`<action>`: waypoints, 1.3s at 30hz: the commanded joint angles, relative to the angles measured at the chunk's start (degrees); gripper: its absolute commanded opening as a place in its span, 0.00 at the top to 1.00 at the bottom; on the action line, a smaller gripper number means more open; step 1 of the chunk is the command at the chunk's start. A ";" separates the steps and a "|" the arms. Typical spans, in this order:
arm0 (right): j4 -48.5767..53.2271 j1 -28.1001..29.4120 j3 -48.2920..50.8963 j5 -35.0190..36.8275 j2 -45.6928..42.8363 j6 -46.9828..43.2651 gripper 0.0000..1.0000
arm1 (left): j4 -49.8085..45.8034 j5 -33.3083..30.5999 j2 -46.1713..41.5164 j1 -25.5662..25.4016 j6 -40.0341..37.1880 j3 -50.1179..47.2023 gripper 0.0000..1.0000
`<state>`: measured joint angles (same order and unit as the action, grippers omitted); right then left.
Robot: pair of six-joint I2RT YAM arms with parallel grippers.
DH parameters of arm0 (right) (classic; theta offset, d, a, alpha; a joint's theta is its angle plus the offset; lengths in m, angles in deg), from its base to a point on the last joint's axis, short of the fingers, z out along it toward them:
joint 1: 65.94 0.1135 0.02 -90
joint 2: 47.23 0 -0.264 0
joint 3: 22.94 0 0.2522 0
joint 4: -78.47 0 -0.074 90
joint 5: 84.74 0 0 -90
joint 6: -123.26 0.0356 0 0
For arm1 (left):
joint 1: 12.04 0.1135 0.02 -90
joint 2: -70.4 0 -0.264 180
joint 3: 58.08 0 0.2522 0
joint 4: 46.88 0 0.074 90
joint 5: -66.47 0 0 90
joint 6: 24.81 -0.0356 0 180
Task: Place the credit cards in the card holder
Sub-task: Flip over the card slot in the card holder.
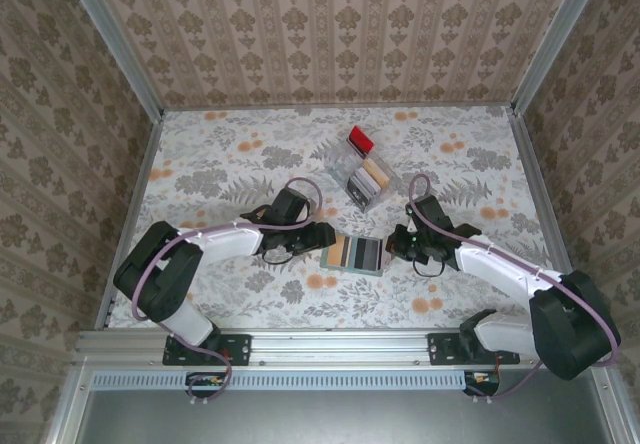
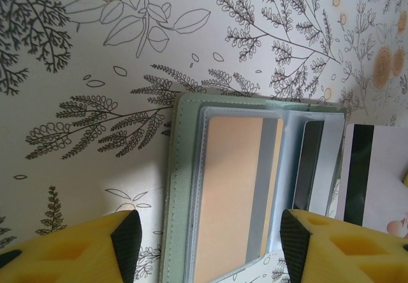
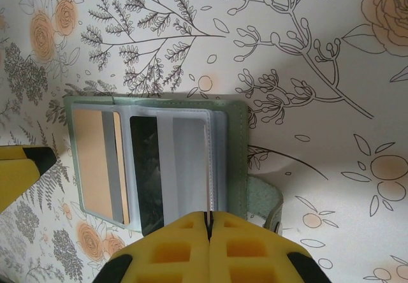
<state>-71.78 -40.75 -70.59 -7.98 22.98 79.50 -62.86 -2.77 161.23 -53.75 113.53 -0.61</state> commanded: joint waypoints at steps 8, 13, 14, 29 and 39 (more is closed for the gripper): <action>-0.11 0.56 1.30 2.13 0.31 -1.66 0.99 | -1.23 -0.18 1.54 -1.43 -1.49 1.73 0.40; -3.94 0.65 3.25 0.76 0.53 -0.69 0.99 | -0.24 0.08 2.10 -1.79 -1.27 0.90 0.41; -5.05 0.65 3.61 0.10 0.70 -0.54 0.99 | -0.23 0.08 2.22 -1.87 -1.31 0.81 0.42; -4.26 0.91 1.44 -0.11 -0.22 1.05 0.98 | 0.28 0.09 3.28 -2.40 -1.19 0.32 0.51; -1.23 1.03 -0.48 -0.26 -2.21 0.32 0.97 | 0.20 -0.12 3.38 -2.45 -1.23 0.58 0.52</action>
<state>-75.17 -40.16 -69.61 -8.24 21.72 79.94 -62.77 -2.82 163.81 -55.90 113.33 -0.20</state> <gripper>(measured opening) 0.049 0.478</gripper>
